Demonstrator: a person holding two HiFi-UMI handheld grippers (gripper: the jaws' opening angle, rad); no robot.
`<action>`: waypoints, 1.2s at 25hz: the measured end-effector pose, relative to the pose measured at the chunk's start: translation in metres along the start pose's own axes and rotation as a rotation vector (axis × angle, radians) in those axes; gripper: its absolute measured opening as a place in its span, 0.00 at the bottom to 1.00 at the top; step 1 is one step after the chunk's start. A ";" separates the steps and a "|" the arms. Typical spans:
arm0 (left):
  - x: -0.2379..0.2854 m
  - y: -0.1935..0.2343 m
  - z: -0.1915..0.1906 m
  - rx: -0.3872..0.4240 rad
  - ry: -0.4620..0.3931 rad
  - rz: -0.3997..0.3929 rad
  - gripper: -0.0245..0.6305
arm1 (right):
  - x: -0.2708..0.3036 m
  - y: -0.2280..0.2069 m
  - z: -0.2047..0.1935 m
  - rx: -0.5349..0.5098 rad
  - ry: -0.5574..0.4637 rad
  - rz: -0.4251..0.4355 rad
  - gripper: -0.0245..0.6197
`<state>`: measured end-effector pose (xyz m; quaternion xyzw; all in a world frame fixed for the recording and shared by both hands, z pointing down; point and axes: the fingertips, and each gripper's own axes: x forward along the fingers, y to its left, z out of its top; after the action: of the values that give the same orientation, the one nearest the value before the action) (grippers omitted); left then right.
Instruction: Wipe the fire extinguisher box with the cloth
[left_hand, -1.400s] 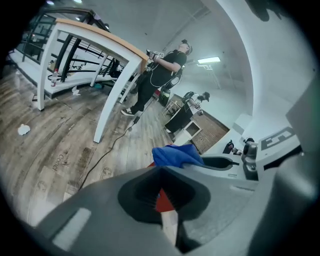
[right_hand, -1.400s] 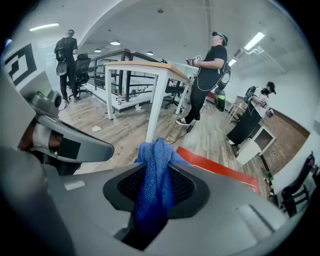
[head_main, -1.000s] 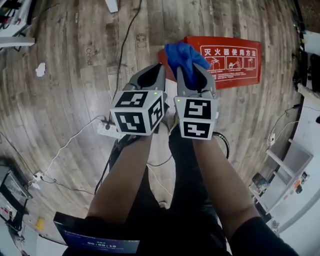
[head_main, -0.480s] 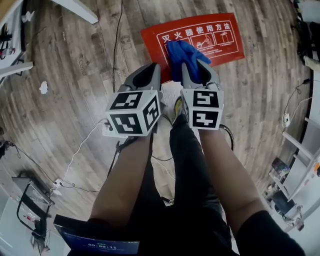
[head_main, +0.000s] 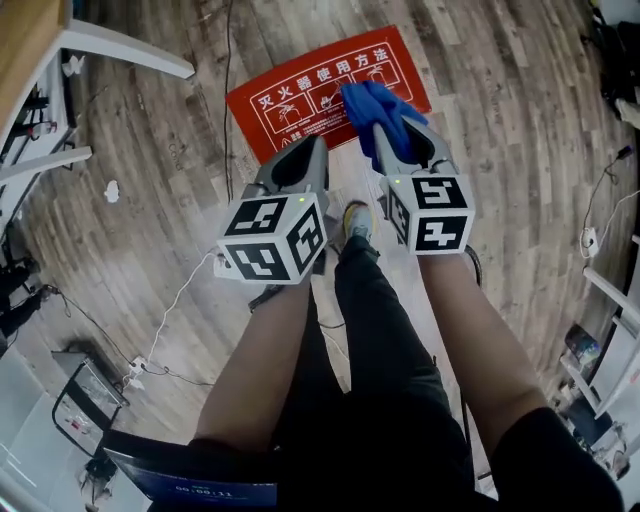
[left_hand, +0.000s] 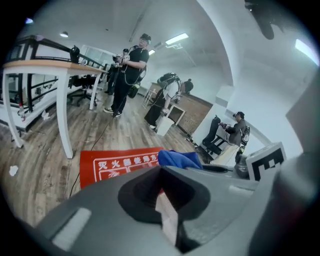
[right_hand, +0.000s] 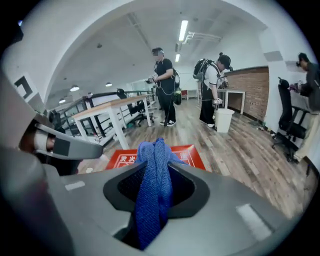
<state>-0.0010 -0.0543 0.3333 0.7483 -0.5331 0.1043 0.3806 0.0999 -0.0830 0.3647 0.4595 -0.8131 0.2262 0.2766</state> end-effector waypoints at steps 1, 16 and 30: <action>-0.008 -0.018 0.016 0.017 -0.016 -0.007 0.04 | -0.018 0.002 0.017 0.005 -0.024 0.026 0.24; -0.194 -0.182 0.255 0.343 -0.381 -0.013 0.04 | -0.241 0.030 0.254 -0.062 -0.455 0.181 0.23; -0.194 -0.188 0.253 0.339 -0.389 -0.001 0.04 | -0.245 0.025 0.257 -0.074 -0.464 0.190 0.23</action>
<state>0.0213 -0.0602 -0.0364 0.8076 -0.5710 0.0461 0.1399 0.1198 -0.0783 0.0088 0.4100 -0.9022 0.1098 0.0770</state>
